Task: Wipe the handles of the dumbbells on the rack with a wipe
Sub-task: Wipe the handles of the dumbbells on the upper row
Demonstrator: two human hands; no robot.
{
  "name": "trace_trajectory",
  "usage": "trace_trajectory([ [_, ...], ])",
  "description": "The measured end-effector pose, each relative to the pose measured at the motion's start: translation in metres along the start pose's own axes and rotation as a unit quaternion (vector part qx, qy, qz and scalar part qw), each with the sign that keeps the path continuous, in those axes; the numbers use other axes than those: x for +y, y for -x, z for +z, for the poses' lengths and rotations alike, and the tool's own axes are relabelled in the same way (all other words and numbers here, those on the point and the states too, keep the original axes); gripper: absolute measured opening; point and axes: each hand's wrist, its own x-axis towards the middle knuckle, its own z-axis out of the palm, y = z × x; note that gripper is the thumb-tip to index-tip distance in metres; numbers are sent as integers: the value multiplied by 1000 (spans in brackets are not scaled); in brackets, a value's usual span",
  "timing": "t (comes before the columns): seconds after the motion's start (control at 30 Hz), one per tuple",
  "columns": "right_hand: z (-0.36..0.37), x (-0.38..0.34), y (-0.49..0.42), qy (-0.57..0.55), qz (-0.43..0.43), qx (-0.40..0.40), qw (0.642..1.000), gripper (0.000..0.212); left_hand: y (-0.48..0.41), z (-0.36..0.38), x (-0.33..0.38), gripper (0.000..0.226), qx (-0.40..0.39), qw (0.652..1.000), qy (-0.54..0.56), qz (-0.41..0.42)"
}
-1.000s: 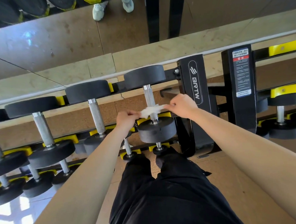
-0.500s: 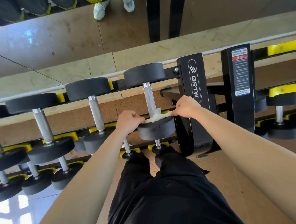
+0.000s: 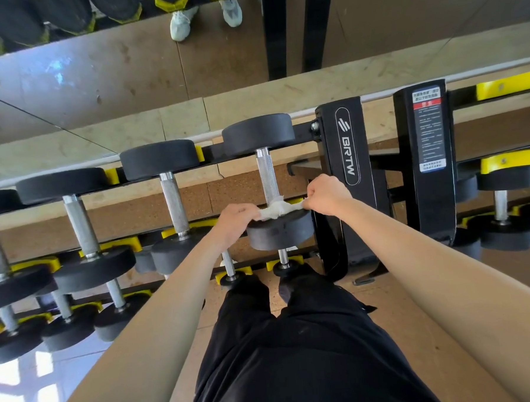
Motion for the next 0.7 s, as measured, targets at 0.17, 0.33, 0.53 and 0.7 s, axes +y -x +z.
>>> trace_trajectory([
  [0.17,6,-10,2,-37,-26,-19,999,25,-3,8,3,15,41,999,18,-6],
  [0.33,9,-10,2,-44,-37,-9,998,25,2,13,10,23,60,995,15,81],
  [0.53,5,-10,-1,-58,-43,-18,997,25,-8,6,13,10,27,984,-158,74],
  [0.7,2,-7,-7,-111,-47,-4,993,18,-20,-35,4,15,60,926,-372,-31],
])
